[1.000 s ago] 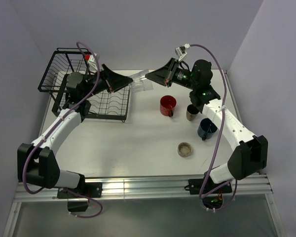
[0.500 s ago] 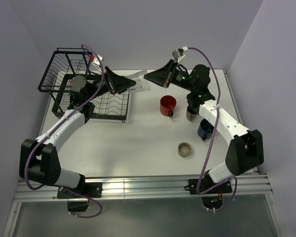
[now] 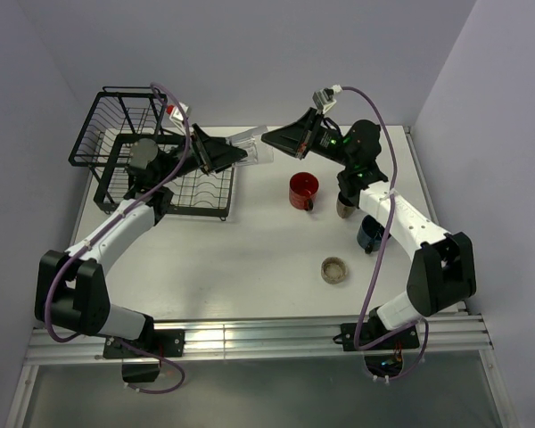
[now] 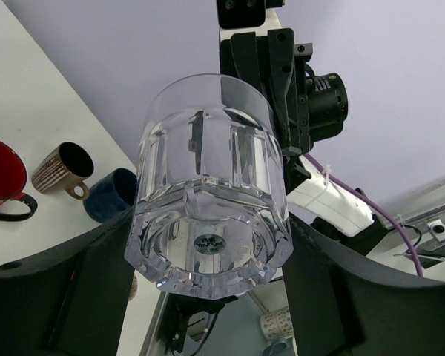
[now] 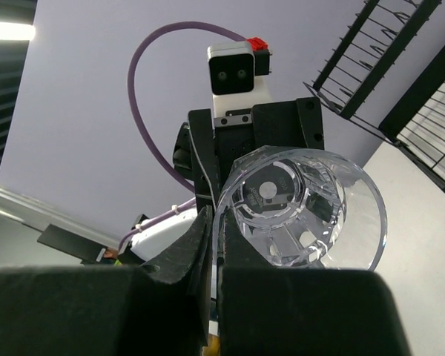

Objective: Load the cups into the dish rack

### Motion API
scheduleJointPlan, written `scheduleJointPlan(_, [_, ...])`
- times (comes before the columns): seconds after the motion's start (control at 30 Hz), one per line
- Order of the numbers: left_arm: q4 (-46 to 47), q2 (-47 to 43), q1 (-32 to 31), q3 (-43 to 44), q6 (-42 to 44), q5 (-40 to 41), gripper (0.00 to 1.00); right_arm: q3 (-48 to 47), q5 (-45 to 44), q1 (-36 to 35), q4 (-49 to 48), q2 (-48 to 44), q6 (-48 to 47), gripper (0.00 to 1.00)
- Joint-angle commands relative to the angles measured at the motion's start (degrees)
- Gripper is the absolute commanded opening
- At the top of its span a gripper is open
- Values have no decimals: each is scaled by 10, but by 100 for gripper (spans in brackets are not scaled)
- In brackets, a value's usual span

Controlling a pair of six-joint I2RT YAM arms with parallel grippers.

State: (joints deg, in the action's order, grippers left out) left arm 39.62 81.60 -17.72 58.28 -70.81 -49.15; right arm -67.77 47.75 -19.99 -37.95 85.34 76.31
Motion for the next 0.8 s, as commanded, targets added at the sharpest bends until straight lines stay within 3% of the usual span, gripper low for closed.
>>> scheduleJointPlan(0.0, [35, -4, -6, 17, -3, -13, 56, 4, 2, 4, -29, -3, -14, 0])
scheduleJointPlan(0.07, [30, 2, -7, 33, -1, -16, 42, 5, -1, 4, -17, -4, -25, 0])
scheduleJointPlan(0.1, [20, 4, -8, 39, 1, -17, 23, 7, -4, 4, -8, -5, -33, 0])
scheduleJointPlan(0.17, [3, 8, -9, 60, 12, -19, 0, 10, -6, 4, 0, -6, -39, 1])
scheduleJointPlan(0.3, [-65, 8, -9, 96, 40, -14, 0, 17, -19, 4, 22, -13, -59, 19])
scheduleJointPlan(0.43, [-142, -3, -9, 136, 93, -3, 0, 24, -43, 5, 48, -25, -77, 43])
scheduleJointPlan(0.53, [-197, -10, -9, 151, 128, 9, 0, 26, -57, 7, 74, -35, -92, 54])
scheduleJointPlan(0.77, [-291, -21, -4, 190, 182, 36, 0, 29, -83, 20, 110, -55, -106, 59])
